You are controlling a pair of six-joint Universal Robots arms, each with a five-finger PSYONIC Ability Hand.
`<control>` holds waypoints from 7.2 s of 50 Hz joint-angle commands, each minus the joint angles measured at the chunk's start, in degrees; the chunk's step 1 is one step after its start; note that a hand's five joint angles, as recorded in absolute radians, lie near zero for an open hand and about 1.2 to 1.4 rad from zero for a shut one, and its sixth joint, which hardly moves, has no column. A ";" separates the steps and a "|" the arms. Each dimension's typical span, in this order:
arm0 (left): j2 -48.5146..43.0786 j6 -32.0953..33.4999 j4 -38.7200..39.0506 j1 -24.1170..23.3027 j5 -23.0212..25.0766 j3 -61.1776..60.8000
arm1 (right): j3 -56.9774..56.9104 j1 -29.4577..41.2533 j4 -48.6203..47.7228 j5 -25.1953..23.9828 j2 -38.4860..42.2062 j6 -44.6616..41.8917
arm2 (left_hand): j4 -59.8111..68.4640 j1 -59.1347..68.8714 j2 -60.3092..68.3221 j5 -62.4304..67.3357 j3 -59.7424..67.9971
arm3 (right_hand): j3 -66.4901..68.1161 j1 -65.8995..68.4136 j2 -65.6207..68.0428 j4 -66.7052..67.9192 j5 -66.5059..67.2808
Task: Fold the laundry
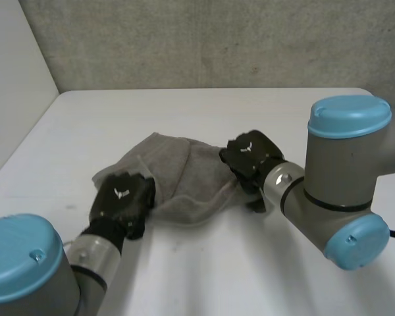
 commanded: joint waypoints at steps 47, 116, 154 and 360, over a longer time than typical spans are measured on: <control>-23.71 23.76 -21.39 21.95 40.10 32.99 | 15.83 -2.02 -8.19 -0.61 -3.59 -0.23 | -34.48 -32.77 -34.47 -34.06 -34.37 | 12.08 24.37 12.67 11.61 13.52; -8.41 31.58 -18.42 22.39 22.53 21.61 | -4.09 -9.06 13.01 -1.68 1.67 -9.99 | 10.24 11.95 10.26 10.67 10.35 | 12.08 24.37 12.67 11.61 13.52; -10.17 15.05 8.85 18.87 11.62 6.29 | -1.75 -10.02 0.15 -5.62 4.91 -8.31 | 10.24 11.95 10.26 10.67 10.35 | 12.08 24.37 12.67 11.61 13.52; -32.85 44.94 8.49 18.96 14.35 40.11 | -24.78 -15.82 -13.37 16.45 17.06 -18.16 | -59.76 -58.05 -59.74 -59.33 -59.65 | -57.92 -45.63 -57.33 -58.39 -56.48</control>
